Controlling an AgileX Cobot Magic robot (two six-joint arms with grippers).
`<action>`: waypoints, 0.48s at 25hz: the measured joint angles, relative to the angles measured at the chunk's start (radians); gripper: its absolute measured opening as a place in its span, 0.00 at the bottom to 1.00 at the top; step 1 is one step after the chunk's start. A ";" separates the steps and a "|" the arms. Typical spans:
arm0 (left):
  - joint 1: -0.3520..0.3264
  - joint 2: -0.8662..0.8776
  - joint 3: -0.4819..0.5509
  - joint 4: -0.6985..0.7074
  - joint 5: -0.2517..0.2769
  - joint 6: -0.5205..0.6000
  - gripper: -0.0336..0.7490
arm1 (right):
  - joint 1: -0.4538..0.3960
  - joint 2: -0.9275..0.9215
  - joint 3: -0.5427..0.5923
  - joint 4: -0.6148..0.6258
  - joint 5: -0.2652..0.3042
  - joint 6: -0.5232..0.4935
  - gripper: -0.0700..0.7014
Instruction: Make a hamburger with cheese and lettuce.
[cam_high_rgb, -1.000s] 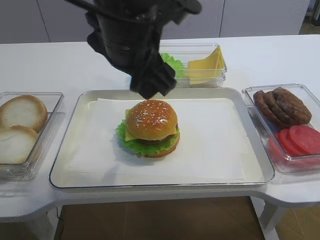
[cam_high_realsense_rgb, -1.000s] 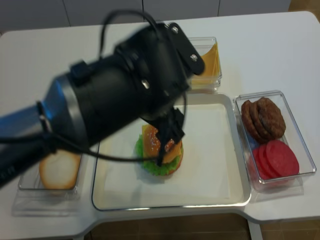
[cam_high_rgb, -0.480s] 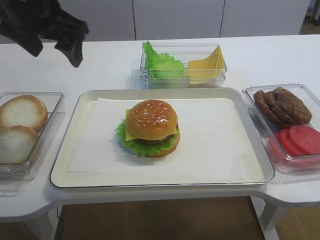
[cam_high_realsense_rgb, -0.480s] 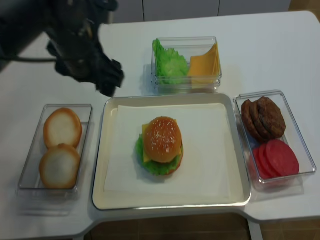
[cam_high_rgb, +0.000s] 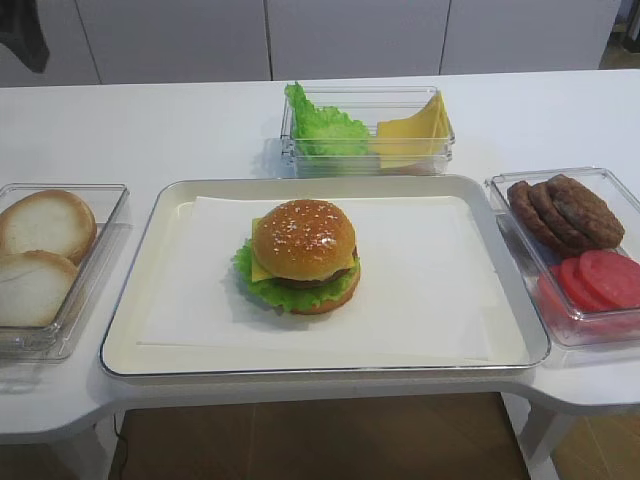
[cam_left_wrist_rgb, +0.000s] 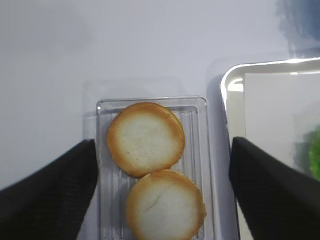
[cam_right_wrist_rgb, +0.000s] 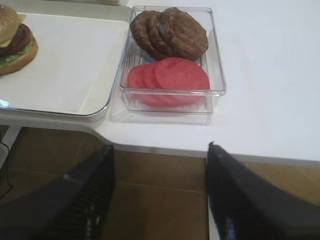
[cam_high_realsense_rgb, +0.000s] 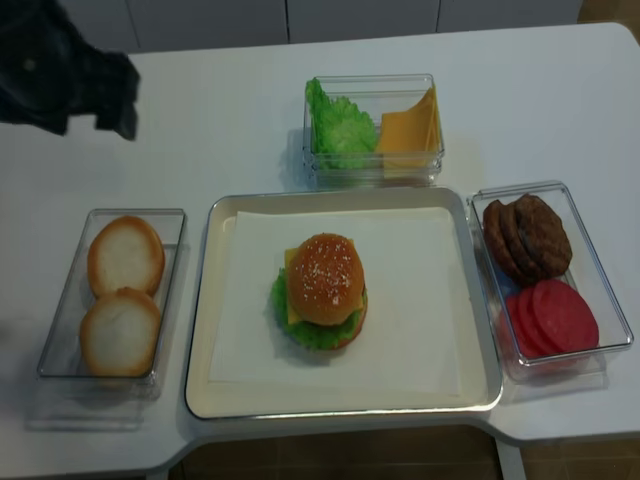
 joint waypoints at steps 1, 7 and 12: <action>0.016 -0.013 0.000 0.000 0.002 0.000 0.82 | 0.000 0.000 0.000 0.000 0.000 0.000 0.67; 0.081 -0.102 0.017 0.002 0.008 0.000 0.82 | 0.000 0.000 0.000 0.000 0.000 0.000 0.67; 0.110 -0.188 0.123 0.058 0.008 0.000 0.82 | 0.000 0.000 0.000 0.000 0.000 0.000 0.67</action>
